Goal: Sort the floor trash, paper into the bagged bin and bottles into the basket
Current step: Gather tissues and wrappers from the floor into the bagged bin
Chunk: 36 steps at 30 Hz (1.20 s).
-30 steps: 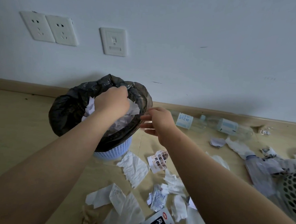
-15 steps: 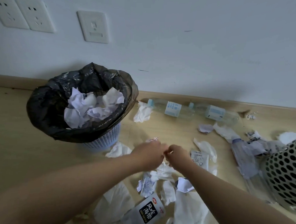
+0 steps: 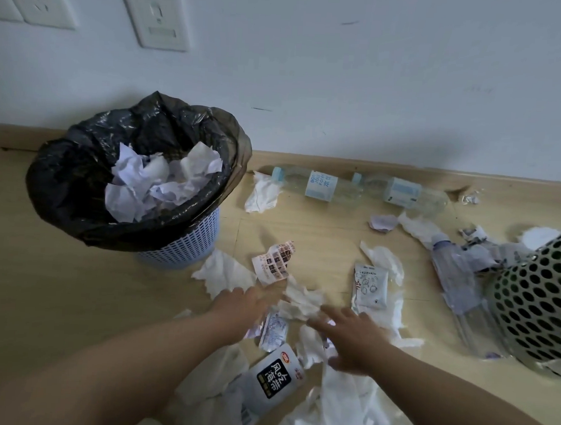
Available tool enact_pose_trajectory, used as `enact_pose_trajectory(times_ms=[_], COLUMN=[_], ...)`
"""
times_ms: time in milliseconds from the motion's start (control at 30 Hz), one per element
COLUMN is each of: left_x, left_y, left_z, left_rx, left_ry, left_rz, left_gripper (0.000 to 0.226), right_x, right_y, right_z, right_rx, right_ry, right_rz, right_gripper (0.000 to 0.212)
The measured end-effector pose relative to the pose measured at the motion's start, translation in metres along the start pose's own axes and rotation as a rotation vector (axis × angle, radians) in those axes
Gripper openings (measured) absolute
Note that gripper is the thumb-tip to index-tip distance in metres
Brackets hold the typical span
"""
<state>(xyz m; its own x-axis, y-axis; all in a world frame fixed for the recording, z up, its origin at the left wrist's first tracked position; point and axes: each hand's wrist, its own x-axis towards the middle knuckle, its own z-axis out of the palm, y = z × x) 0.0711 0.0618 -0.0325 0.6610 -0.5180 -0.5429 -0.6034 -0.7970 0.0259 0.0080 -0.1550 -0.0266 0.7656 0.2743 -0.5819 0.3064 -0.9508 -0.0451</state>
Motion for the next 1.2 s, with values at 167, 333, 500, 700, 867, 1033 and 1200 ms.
enact_pose_trajectory(times_ms=[167,333,500,700,867,1033,1200], left_x=[-0.006,-0.006,-0.006,-0.005,0.003,0.01,0.01], left_y=[-0.017,-0.019,-0.019,-0.027,-0.025,-0.008,0.01], left_z=[0.001,-0.001,-0.013,-0.024,-0.038,-0.052,-0.055], left_rx=[0.095,0.006,-0.215,-0.557,-0.946,-1.303,-1.584], left_ry=[-0.078,-0.086,0.03,0.124,0.202,0.255,0.143], left_rz=[0.063,-0.01,-0.101,-0.196,-0.283,-0.3,-0.273], left_gripper=[0.021,0.021,0.026,0.027,0.018,0.016,0.014], right_x=[0.003,0.013,0.018,0.025,0.031,0.035,0.036], right_y=[-0.014,-0.017,-0.006,0.007,0.003,-0.019,-0.038], right_z=[0.005,-0.003,-0.016,-0.034,-0.056,-0.073,-0.073], right_rx=[-0.056,0.075,0.255,0.6,1.148,1.482,1.549], right_ry=[0.079,0.117,0.111,0.179,0.301,0.248,0.205], right_rz=[-0.058,-0.002,0.19,0.38,0.477,0.424,0.355], right_gripper=[0.05,0.036,0.034,0.025,0.006,0.007,0.011])
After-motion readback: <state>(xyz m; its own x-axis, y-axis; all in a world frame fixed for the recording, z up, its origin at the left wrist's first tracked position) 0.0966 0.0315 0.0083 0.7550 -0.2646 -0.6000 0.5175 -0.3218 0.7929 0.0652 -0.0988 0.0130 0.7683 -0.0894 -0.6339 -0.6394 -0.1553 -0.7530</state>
